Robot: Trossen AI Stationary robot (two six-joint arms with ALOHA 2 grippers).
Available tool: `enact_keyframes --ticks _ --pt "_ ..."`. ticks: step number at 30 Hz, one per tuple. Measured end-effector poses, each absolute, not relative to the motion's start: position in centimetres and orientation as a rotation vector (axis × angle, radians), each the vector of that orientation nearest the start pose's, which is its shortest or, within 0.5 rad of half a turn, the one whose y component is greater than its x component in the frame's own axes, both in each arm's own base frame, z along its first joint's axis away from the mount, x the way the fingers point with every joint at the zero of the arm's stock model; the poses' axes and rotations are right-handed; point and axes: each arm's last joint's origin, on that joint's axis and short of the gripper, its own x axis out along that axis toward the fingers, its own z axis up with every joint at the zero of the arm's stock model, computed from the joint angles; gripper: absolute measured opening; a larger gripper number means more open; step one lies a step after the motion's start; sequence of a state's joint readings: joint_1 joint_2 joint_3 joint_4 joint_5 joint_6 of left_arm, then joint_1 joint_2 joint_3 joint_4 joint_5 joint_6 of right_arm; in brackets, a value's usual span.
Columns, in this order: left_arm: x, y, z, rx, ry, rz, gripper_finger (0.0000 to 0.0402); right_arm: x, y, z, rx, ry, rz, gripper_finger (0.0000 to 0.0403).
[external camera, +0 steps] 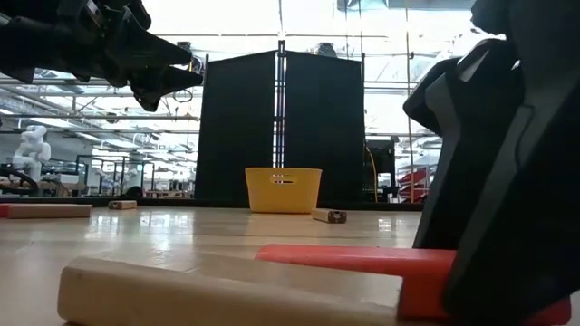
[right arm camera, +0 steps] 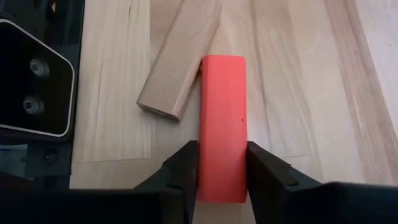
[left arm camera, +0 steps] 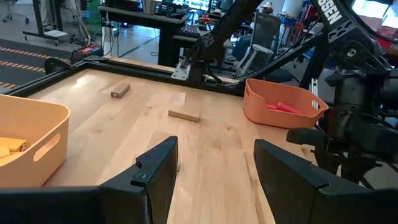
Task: Sort blocks
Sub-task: Put the orange block into the orange bin
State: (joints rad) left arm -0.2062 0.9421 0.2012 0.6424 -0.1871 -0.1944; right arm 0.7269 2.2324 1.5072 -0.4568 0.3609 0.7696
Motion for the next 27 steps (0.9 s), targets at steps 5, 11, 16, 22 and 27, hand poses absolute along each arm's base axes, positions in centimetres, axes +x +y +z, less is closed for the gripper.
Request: enact_keyframes --ticks 5,11,16,22,27 --pt "17.9 -3.2 18.7 -0.175 0.098 -0.010 0.0207 34.3 28.5 11.7 0.049 1.056 -0.093 0.0063" --pt "17.9 -3.2 18.7 -0.175 0.098 -0.010 0.0207 35.0 27.6 13.6 -0.015 1.143 -0.166 0.0063" --pt "17.9 -3.2 18.7 -0.177 0.098 -0.010 0.0207 35.8 26.3 16.0 -0.040 1.208 -0.255 0.0066" --pt "17.9 -3.2 18.6 -0.177 0.098 -0.010 0.0207 36.1 25.2 19.7 -0.055 1.274 -0.332 0.0063" --pt "17.9 -3.2 18.7 -0.177 0.098 -0.010 0.0207 35.7 24.2 22.8 -0.008 1.355 -0.425 0.0066"
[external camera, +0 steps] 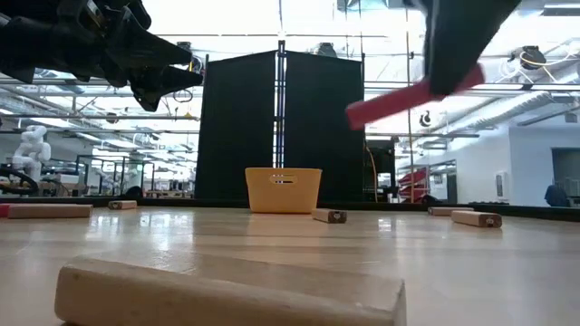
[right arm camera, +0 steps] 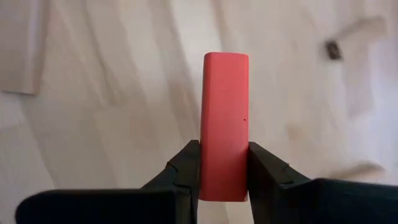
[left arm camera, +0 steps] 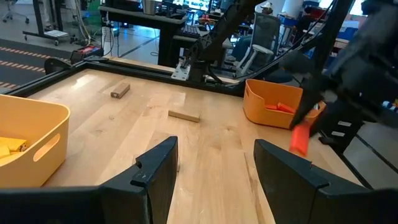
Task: Sort blocks
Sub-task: Put the orange block into the orange bin
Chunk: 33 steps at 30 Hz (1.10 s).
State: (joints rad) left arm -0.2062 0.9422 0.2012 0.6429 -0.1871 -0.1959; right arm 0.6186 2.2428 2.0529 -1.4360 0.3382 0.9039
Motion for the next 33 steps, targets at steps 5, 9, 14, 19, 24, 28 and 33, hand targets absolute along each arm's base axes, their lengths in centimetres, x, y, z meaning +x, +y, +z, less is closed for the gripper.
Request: enact_keyframes --ticks 5,9,14,19,24,28,33 --pt "17.9 -3.2 18.7 -0.176 0.098 -0.010 0.0207 34.7 24.1 24.6 0.060 1.440 -0.478 0.0064" --pt "17.9 -3.2 18.7 -0.176 0.098 -0.010 0.0207 34.2 24.4 25.2 0.149 1.487 -0.453 0.0065" --pt "17.9 -3.2 18.6 -0.177 0.098 -0.010 0.0207 33.4 24.8 26.2 0.229 1.499 -0.448 0.0064" --pt "17.9 -3.2 18.6 -0.185 0.099 -0.017 0.0207 31.9 25.6 27.8 0.351 1.470 -0.488 0.0064" --pt "17.9 -3.4 18.7 -0.188 0.103 -0.067 0.0207 30.0 26.6 29.1 0.461 1.427 -0.547 0.0064" --pt "17.9 -3.4 18.7 -0.188 0.101 -0.066 0.0207 27.5 26.8 29.1 0.541 1.409 -0.666 0.0064" --pt "17.9 -3.4 18.7 -0.232 0.100 -0.089 0.0207 23.3 26.3 27.7 0.624 1.387 -0.889 0.0064"
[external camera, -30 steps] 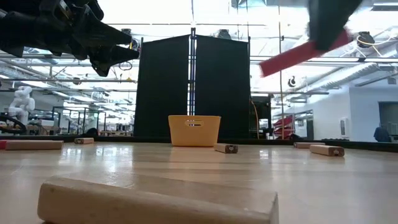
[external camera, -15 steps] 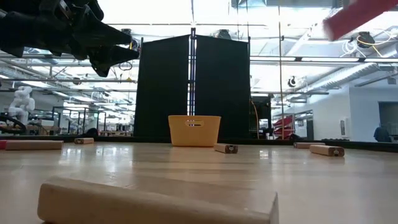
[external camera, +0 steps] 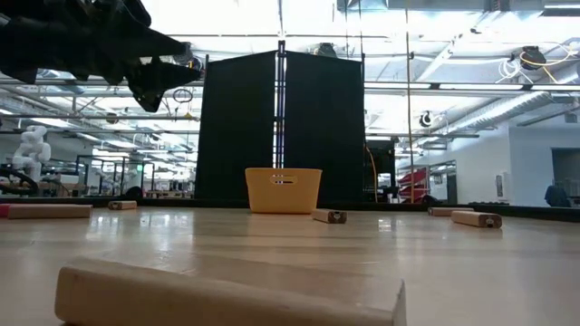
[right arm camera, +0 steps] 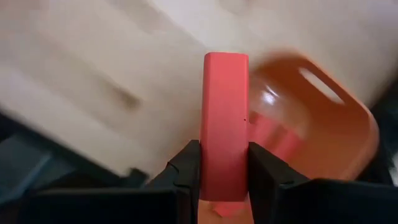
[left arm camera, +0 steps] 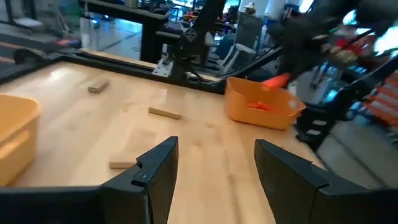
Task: Sort blocks
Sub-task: Put the orange block into the orange bin
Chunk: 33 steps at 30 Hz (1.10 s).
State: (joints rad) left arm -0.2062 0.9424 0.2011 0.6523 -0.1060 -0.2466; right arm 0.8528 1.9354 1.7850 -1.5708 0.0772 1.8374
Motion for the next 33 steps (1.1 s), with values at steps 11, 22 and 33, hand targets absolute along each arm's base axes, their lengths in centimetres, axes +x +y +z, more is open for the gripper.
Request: enact_keyframes --ticks 11,22,33 --pt "18.7 -6.1 22.0 -0.259 0.088 -0.200 0.0207 17.8 24.8 23.2 0.733 1.381 -1.165 0.0066" --pt "20.4 -7.2 21.3 -0.183 0.312 0.081 0.0207 17.8 24.7 20.8 0.839 1.376 -1.183 0.0068" --pt "22.3 -7.1 20.2 -0.177 0.424 0.038 0.0207 17.9 24.8 20.8 0.853 1.378 -1.167 0.0086"
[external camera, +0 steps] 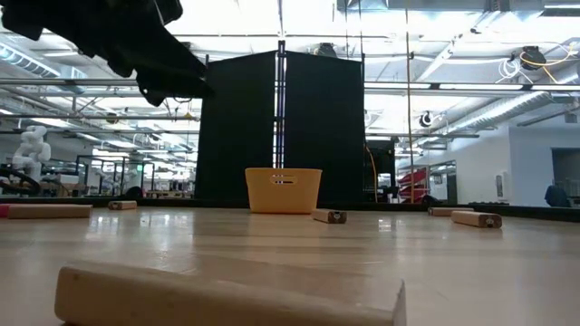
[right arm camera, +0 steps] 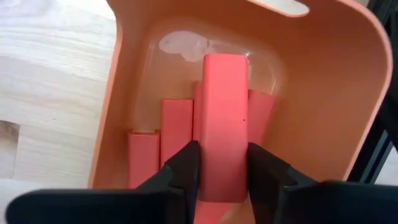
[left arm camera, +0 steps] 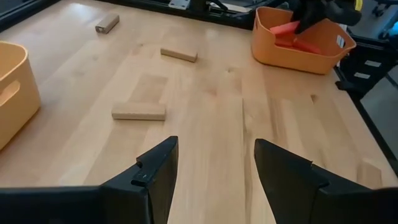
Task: Sort blocks
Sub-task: Put the orange block into the orange bin
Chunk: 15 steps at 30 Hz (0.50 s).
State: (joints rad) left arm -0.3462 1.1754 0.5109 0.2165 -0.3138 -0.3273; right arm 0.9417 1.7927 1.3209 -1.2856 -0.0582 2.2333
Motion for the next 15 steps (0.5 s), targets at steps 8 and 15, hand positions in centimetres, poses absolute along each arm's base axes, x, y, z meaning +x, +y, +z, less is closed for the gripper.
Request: enact_keyframes --ticks 8,15 --pt "22.55 -7.19 20.12 -0.157 0.430 0.032 0.0207 17.83 24.76 20.81 0.847 1.377 -1.172 0.0140" --pt "22.55 -7.19 20.12 -0.157 0.430 0.031 0.0207 17.52 24.33 21.03 0.737 1.421 -1.134 0.0165"
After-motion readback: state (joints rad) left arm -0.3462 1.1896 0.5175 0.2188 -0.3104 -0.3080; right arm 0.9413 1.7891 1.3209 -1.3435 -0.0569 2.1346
